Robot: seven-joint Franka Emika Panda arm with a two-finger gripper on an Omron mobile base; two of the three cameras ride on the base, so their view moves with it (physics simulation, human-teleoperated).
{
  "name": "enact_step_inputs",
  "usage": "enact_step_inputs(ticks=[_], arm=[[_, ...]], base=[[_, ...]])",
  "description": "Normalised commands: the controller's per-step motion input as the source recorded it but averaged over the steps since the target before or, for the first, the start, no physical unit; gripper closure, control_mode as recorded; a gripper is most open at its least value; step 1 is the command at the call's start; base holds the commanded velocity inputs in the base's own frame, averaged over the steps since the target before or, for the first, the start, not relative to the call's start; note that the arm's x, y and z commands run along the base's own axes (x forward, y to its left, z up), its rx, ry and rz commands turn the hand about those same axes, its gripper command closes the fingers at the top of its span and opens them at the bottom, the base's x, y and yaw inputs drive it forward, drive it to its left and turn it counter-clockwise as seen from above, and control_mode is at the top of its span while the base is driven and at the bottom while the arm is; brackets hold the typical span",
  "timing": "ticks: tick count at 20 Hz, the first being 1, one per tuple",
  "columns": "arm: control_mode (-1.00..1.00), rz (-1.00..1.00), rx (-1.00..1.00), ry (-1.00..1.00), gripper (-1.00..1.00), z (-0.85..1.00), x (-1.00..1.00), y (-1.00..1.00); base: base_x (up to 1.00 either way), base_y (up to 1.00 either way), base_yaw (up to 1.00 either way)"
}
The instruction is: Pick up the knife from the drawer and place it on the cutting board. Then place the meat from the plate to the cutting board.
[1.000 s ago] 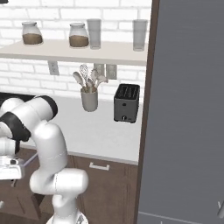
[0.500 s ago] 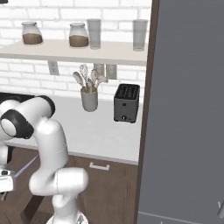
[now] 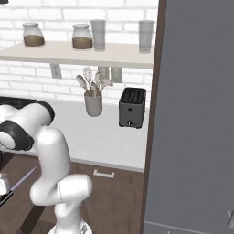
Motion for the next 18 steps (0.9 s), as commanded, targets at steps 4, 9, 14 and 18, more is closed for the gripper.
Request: enact_step_inputs(ticks=[4, 9, 14, 18], arm=[[-1.0, -0.03, 0.0, -0.36, -1.0, 0.17, 0.31, 0.0], [-1.0, -0.07, 0.01, -0.33, -1.0, -0.05, 0.31, 0.0], [-1.0, -0.11, 0.05, -0.29, -1.0, -0.15, 0.51, 0.0], [-1.0, -0.1, 0.11, -0.25, -1.0, -0.01, 0.41, 0.01]], base=[[0.0, 0.0, 0.0], [0.0, 0.0, 0.0], [0.0, 0.0, 0.0], [0.0, 0.0, 0.0]])
